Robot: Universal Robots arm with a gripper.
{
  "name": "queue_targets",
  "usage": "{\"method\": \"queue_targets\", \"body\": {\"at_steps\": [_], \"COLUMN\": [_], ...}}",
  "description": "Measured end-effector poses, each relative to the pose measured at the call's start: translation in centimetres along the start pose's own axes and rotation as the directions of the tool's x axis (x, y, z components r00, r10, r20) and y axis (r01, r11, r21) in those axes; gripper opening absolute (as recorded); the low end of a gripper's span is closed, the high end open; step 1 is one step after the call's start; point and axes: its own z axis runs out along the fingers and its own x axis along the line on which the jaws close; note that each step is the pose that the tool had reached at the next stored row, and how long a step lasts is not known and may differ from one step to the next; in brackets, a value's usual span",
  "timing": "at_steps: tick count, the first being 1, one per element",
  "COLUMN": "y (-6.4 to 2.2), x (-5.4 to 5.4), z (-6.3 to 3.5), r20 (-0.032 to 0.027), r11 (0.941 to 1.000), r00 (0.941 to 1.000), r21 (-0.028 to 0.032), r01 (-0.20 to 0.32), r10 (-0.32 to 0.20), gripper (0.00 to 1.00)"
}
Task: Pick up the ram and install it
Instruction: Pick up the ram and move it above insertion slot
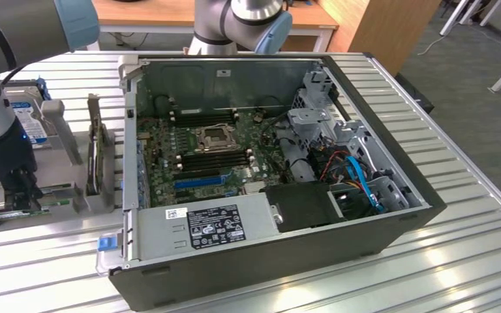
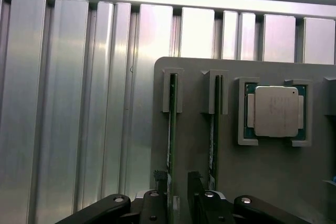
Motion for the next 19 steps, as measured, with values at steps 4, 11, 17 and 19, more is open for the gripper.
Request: {"method": "queue_targets", "body": {"at_steps": [4,11,17,19], "y": [-0.01,-0.01,0.01,0.01], "x": [0.00,0.01,0.27,0.32], "z": [0.11,0.15,0.15,0.15], "r20": [0.0001,0.0000,0.0000,0.0000], "r11": [1.0000,1.0000,1.0000,1.0000], "r00": [1.0000,1.0000,1.0000,1.0000], "r21": [0.0001,0.0000,0.0000,0.0000], "r01": [0.000,0.000,0.000,0.000], "r10": [0.000,0.000,0.000,0.000], "gripper": [0.29,0.29,0.29,0.29]}}
